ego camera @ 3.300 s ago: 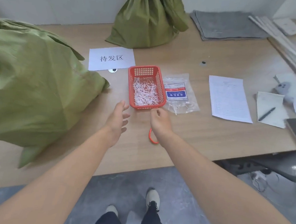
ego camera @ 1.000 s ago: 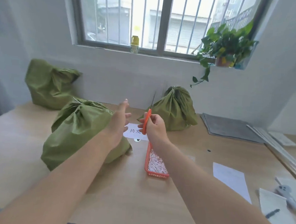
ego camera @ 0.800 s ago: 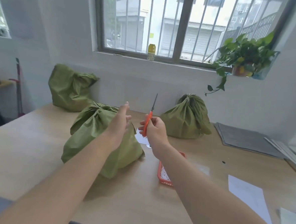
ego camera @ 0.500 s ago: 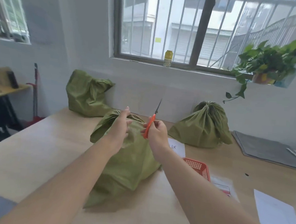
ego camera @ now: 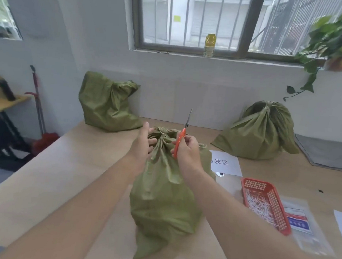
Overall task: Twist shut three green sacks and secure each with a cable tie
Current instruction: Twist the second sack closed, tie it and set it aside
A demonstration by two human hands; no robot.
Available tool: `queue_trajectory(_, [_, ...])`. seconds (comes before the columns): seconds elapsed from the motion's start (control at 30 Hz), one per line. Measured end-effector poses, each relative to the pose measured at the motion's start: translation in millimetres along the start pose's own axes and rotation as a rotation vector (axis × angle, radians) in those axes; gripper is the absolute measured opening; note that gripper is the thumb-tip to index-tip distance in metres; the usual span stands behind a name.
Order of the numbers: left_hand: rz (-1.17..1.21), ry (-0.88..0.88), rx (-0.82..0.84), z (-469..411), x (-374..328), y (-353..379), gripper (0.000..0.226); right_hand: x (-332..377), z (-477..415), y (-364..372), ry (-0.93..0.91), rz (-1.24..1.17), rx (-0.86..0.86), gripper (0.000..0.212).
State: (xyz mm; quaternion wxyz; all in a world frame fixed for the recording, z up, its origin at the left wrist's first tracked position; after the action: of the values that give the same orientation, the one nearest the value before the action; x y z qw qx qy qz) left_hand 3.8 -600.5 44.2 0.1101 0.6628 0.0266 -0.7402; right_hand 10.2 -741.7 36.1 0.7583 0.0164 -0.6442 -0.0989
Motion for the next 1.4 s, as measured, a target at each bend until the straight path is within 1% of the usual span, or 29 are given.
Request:
queue_trajectory(0.13, [-0.012, -0.041, -0.024, -40.3, 17.2, 4.4, 0.064, -8.4, -42.0, -0.5, 0.009, 0.038, -0.038, 0.037])
queue_trajectory(0.27, [-0.042, -0.066, -0.08, -79.3, 36.4, 7.1, 0.065, -9.8, -82.5, 0.5, -0.003, 0.058, -0.023, 0.036])
queue_trajectory(0.33, [-0.091, -0.066, -0.106, -99.7, 47.5, 6.9, 0.06, -9.1, -102.3, 2.2, -0.028, 0.085, 0.002, 0.033])
queue_trajectory(0.4, [-0.193, -0.026, -0.129, -116.5, 55.5, 7.0, 0.042, -11.5, -119.6, 2.6, -0.018, 0.112, 0.011, 0.031])
queue_trajectory(0.43, [-0.237, 0.01, -0.129, -124.4, 58.8, 8.0, 0.038, -14.1, -127.7, 1.9, -0.008, 0.112, 0.014, 0.031])
queue_trajectory(0.5, [-0.286, 0.095, -0.156, -139.0, 62.1, 11.0, 0.042, -17.5, -142.5, 0.0, -0.003, 0.119, 0.023, 0.035])
queue_trajectory(0.57, [-0.383, 0.176, -0.223, -151.6, 57.6, 11.2, 0.045, -18.4, -157.8, -2.6, 0.004, 0.148, 0.021, 0.039])
queue_trajectory(0.63, [-0.536, 0.239, -0.291, -164.6, 52.1, 8.1, 0.036, -17.2, -171.6, -5.6, 0.0, 0.161, -0.004, 0.038])
queue_trajectory(0.7, [-0.652, 0.275, -0.327, -178.2, 50.8, 1.6, 0.022, -17.8, -181.6, -9.8, -0.022, 0.185, -0.027, 0.036])
queue_trajectory(0.77, [-0.741, 0.338, -0.316, -193.0, 50.1, -6.2, 0.015, -21.3, -188.9, -14.5, -0.088, 0.305, -0.018, 0.032])
queue_trajectory(0.8, [-0.778, 0.383, -0.3, -199.8, 48.7, -10.3, 0.014, -23.2, -192.6, -17.1, -0.13, 0.409, -0.013, 0.027])
queue_trajectory(0.87, [-0.854, 0.511, -0.253, -212.3, 44.3, -19.7, 0.012, -25.9, -201.1, -21.3, -0.234, 0.69, -0.003, 0.022])
queue_trajectory(0.97, [-0.936, 0.713, -0.179, -224.1, 35.4, -29.3, 0.011, -31.9, -208.4, -14.5, -0.392, 1.142, 0.072, 0.029])
queue_trajectory(1.03, [-0.963, 0.784, -0.131, -229.2, 30.5, -33.1, 0.01, -35.7, -211.3, -6.3, -0.484, 1.311, 0.1, 0.032])
queue_trajectory(1.1, [-0.988, 0.829, -0.083, -235.1, 27.9, -35.6, 0.011, -36.3, -214.5, -0.1, -0.553, 1.377, 0.097, 0.034])
queue_trajectory(1.2, [-0.999, 0.852, -0.022, -242.0, 26.2, -38.3, 0.015, -34.6, -218.8, 8.3, -0.624, 1.382, 0.11, 0.037])
queue_trajectory(1.4, [-1.011, 0.916, 0.044, -241.3, 20.6, -39.3, 0.015, -29.7, -227.5, 21.3, -0.669, 1.393, 0.146, 0.042])
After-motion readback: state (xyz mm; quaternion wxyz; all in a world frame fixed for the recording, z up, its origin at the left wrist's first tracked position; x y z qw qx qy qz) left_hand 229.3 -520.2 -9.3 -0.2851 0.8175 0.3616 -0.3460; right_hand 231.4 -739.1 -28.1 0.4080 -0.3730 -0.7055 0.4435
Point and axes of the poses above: each hand's wrist, its own z-axis away from the middle knuckle, its own y-axis out of the palm, x = y × z, the point moved 4 cm from there along -z, towards the middle knuckle, and after that the axes turned 6 degrees about y, right-handed, at the moved point
